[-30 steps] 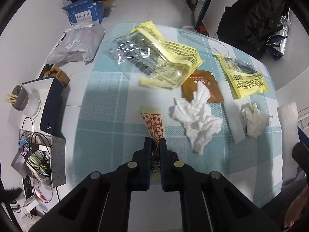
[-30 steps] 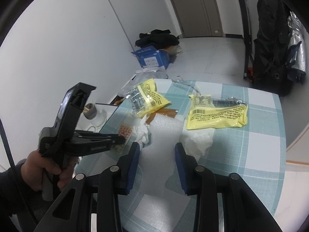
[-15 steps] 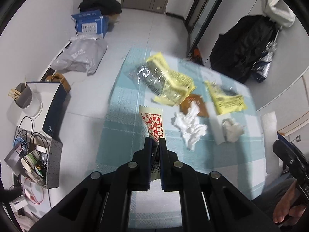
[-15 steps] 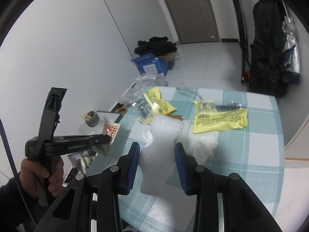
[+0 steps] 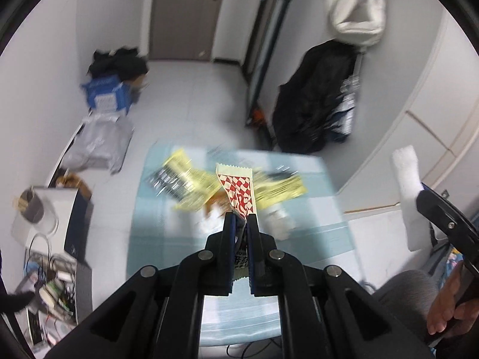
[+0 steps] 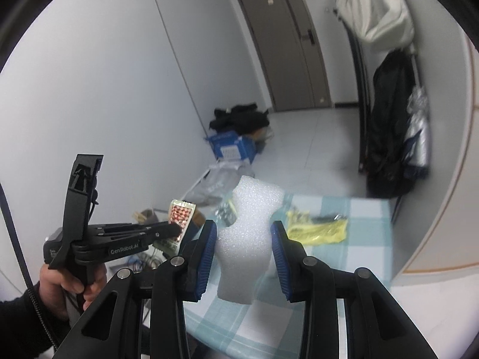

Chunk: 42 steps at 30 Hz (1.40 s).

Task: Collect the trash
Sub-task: 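Carry the wrapper and foam in both grippers over the trash bin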

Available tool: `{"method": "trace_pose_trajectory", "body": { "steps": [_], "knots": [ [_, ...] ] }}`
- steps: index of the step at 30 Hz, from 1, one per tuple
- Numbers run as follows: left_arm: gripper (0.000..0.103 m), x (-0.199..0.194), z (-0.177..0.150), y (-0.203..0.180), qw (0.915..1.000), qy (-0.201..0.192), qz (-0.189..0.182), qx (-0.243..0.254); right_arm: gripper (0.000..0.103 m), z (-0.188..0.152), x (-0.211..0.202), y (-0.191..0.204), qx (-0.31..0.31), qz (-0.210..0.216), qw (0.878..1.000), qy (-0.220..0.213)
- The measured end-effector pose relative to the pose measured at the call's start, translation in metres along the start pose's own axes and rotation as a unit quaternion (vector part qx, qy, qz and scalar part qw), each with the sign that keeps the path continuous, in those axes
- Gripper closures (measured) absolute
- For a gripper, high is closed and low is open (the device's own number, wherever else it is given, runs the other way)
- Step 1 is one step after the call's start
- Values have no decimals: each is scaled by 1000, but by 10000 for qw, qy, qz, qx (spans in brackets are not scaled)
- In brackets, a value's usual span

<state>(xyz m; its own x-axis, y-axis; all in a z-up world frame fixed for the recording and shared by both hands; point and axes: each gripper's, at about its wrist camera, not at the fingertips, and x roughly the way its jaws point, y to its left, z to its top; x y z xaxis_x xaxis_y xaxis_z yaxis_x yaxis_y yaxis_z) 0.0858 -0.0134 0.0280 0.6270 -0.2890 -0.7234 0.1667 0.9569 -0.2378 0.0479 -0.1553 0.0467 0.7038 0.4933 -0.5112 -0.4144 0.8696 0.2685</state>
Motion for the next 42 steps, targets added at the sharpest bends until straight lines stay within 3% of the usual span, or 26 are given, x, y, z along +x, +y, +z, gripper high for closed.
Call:
{"method": "trace_pose_trajectory", "body": {
  "steps": [11,21,33,42],
  "knots": [
    [100,-48,19,-86,9931,-553,-750,705,67,21,-94,-23,97,-327,9964,-770],
    [100,-45,22,-161,9820,-499,-1284,1289,67,5,-178,-77,479,-873,9872,-1243],
    [100,-14,4,-273,9596,21,-1850,2119,67,-44,-253,-152,1043,-1664,9697,-1450],
    [100,36,-38,-350,9324,864,-2055,2846,67,-120,-282,-217,1985,-2166,9486,-1179]
  ]
}}
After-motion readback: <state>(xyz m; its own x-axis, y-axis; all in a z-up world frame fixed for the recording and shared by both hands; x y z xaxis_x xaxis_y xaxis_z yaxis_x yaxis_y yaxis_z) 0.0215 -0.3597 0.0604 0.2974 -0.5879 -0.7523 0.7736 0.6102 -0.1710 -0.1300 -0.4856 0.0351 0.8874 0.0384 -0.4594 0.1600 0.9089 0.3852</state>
